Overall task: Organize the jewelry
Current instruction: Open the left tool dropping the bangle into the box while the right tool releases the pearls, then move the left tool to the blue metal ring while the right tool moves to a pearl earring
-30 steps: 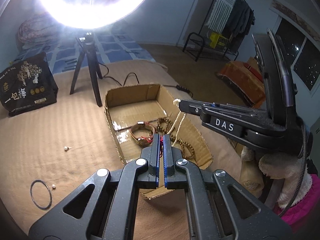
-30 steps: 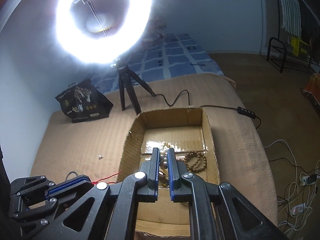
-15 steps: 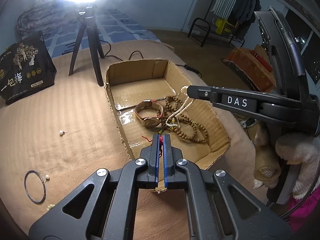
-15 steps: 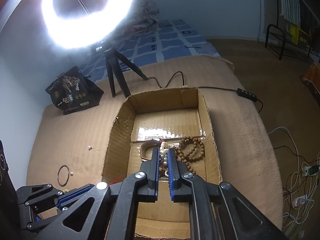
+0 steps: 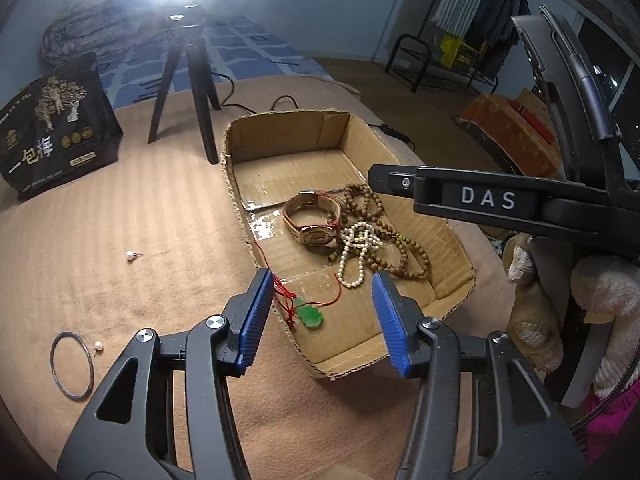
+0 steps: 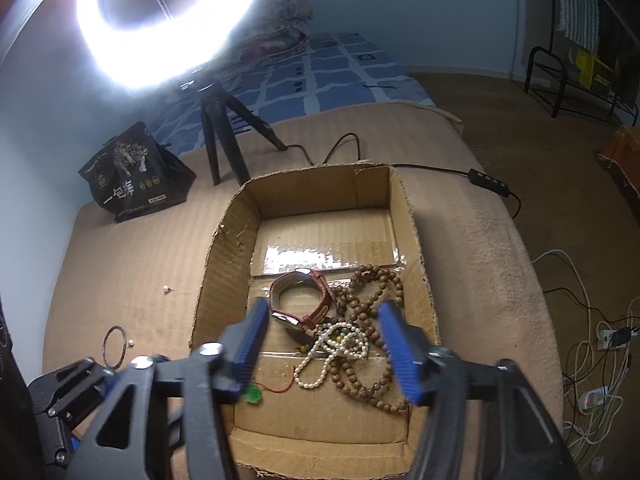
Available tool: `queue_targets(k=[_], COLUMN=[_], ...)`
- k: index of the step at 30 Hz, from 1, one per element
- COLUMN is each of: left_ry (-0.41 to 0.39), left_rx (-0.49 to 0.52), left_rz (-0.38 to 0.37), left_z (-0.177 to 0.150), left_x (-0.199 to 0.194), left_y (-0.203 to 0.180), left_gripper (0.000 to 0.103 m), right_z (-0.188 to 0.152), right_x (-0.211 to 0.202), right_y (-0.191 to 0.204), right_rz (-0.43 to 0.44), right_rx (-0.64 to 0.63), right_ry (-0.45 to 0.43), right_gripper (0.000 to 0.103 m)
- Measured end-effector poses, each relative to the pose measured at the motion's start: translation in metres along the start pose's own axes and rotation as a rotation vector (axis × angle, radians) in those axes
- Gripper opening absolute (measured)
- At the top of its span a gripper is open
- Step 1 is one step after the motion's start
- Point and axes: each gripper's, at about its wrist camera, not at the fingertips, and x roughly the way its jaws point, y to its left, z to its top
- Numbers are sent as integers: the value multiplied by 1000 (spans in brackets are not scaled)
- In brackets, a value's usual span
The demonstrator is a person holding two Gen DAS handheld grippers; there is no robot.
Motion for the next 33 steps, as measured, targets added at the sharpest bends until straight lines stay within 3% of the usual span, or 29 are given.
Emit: queue_targets(k=[4,8,10,21,33], left_ry=[3,2,-3,-6,-1], left_rx=[-2,-7,-9,-24,-69], left_rz=[13,25,33,80,165], left_z=[-1,-3,-4,-15,-30], left_x=[-1,-6,-9,-29,-58], left_y=[4,9,11,43,104], left_gripper=[53,64,65,66,66], right_z=[1,2,2,6,9], right_x=[-1,-2,-2,-5,-8], right_y=[0,2,4,26,61], right_rz=[-3,5,7,50,97], right_rx=[16,27,27,8,-38], right_ry=[-10,-17,-21,-41,-61], right_gripper=[82,88,90,91,91])
